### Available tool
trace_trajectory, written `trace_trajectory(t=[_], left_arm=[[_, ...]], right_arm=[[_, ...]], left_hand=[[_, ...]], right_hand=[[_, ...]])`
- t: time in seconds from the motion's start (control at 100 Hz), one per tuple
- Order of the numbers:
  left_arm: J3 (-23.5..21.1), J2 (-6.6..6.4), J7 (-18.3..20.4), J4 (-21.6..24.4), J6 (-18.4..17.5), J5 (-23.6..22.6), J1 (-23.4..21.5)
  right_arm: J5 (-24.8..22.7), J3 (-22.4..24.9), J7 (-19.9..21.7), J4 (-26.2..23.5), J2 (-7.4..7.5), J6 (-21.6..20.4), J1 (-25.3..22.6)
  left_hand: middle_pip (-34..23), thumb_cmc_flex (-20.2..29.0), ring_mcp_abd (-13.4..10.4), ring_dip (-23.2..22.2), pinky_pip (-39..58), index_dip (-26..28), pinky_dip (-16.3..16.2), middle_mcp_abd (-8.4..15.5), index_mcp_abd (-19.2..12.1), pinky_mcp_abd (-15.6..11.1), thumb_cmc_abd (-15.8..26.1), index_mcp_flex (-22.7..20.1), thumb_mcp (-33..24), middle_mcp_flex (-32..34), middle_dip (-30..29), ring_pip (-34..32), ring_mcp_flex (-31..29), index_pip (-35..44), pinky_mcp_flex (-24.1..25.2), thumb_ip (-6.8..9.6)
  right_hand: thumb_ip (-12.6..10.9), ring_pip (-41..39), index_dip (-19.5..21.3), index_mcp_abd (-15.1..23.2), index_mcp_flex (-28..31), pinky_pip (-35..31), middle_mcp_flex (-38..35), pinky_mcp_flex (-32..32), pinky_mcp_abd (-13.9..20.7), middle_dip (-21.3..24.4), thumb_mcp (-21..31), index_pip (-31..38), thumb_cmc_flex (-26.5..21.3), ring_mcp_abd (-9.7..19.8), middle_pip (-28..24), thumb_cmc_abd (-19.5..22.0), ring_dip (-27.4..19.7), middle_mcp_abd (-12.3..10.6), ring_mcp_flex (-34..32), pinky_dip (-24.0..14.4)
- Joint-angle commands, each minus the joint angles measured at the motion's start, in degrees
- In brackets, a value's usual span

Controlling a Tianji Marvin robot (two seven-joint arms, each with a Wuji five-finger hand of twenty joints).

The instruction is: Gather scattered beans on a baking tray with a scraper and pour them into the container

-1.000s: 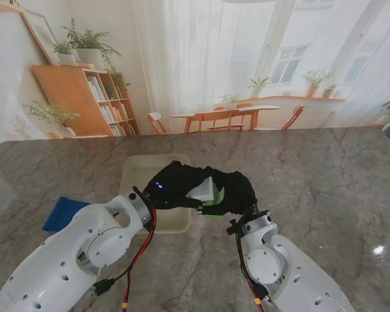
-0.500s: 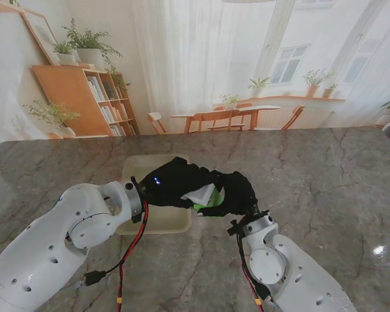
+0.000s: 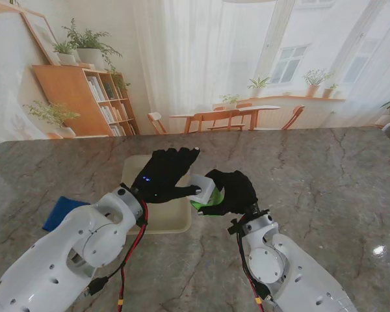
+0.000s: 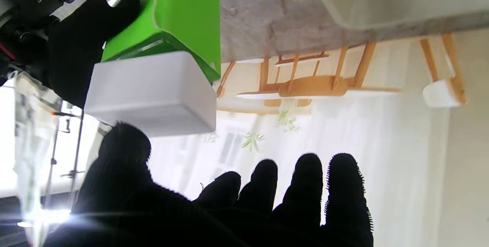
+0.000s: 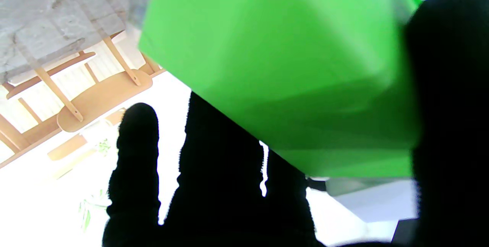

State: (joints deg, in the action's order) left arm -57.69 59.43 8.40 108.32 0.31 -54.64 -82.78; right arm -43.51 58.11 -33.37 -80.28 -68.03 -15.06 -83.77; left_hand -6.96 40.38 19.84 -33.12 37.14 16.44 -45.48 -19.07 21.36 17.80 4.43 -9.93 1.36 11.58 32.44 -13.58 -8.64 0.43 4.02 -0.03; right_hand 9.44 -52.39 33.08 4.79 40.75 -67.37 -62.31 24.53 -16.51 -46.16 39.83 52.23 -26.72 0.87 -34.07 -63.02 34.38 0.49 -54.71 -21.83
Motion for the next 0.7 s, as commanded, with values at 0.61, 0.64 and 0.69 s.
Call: trace_trajectory(t=[0.61, 0.64, 0.69], left_arm=[[9.2, 1.81, 2.5, 1.5, 16.3, -1.0, 0.7], [9.6, 1.75, 2.9, 1.3, 16.6, -1.6, 1.1], [10.1, 1.73, 3.0, 1.0, 16.8, -2.1, 1.6]], right_arm=[[-1.9, -0.2, 0.6, -1.1, 0.53, 2.9, -0.1], [-1.9, -0.2, 0.5, -1.1, 0.51, 2.8, -0.1], [-2.0, -0.2, 0.2, -1.1, 0.48, 2.6, -0.2]], left_hand=[[-7.2, 1.5, 5.9, -23.8, 33.9, 21.3, -16.7, -3.7, 4.5, 6.3, -0.8, -4.4, 0.0, 21.2, 16.7, -24.2, -18.2, 6.1, -16.5, -0.93], [-7.4, 3.0, 5.6, -23.8, 33.9, 21.4, -16.6, -3.5, 4.4, 6.0, -1.5, -4.6, -0.1, 21.3, 16.7, -24.4, -18.4, 6.3, -16.8, -0.89], [-8.3, 5.9, 4.8, -23.9, 34.2, 21.9, -16.3, -3.1, 3.5, 5.3, -2.4, -5.2, 0.0, 21.6, 17.1, -25.1, -19.0, 6.8, -17.7, -0.85]], right_hand=[[-1.9, -2.9, 3.9, 14.7, 4.8, -1.6, -4.9, -0.1, -0.3, -2.6, 22.2, 10.8, -10.8, 2.0, -8.2, 8.3, 0.8, -5.6, -0.2, 0.0], [-1.9, -2.9, 3.9, 14.7, 4.8, -1.6, -4.9, -0.1, -0.3, -2.6, 22.2, 10.8, -10.7, 2.0, -8.2, 8.4, 0.8, -5.7, -0.3, 0.1], [-1.9, -3.0, 3.9, 14.7, 4.8, -1.6, -4.9, -0.1, -0.3, -2.6, 22.2, 10.8, -10.7, 2.0, -8.2, 8.4, 0.8, -5.7, -0.3, 0.1]])
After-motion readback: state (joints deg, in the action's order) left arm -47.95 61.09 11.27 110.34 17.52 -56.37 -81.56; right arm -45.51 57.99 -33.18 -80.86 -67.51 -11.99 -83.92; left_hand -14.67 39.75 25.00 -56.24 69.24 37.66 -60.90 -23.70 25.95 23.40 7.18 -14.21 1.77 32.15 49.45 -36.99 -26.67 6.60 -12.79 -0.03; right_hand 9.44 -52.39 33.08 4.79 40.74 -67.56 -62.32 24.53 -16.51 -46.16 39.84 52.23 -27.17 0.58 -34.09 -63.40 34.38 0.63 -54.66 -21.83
